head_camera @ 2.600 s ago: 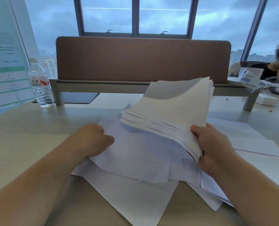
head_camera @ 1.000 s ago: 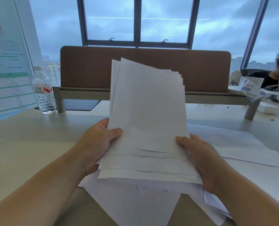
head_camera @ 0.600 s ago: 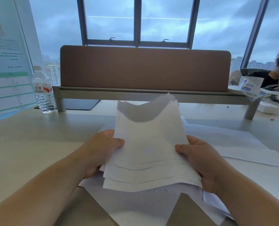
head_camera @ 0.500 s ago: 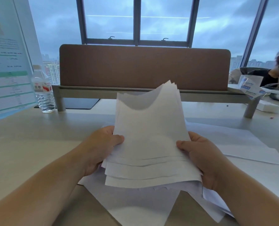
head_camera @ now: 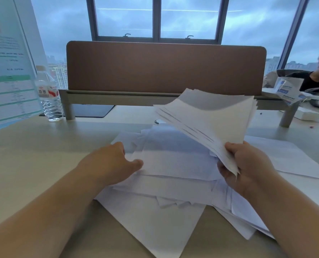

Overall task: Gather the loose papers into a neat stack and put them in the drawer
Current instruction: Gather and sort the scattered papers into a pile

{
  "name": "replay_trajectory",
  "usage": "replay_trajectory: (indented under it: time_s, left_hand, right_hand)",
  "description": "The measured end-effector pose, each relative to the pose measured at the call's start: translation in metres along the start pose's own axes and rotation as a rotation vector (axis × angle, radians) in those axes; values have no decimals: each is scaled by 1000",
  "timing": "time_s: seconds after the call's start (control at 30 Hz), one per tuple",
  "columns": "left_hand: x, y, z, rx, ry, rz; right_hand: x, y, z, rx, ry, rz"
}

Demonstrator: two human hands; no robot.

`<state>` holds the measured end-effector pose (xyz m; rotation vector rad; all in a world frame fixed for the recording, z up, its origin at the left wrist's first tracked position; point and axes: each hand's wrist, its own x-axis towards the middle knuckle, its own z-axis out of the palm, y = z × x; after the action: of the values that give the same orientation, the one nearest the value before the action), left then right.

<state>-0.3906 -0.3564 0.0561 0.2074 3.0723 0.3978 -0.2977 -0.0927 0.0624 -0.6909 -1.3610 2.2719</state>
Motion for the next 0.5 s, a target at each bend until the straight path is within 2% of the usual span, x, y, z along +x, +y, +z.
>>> replay_trajectory:
  time_s: [0.27,0.4,0.5]
  left_hand:
    - [-14,11,-5,98,-70,36]
    - [-17,14,-8,-80,-107,11]
    - [-11,12,-3,-284,-66,-10]
  right_hand:
    - [-4,4,3,-134,16,-35]
    - [-5,7,3,-216,6,-50]
    - [-5,8,3,-247,-7,-44]
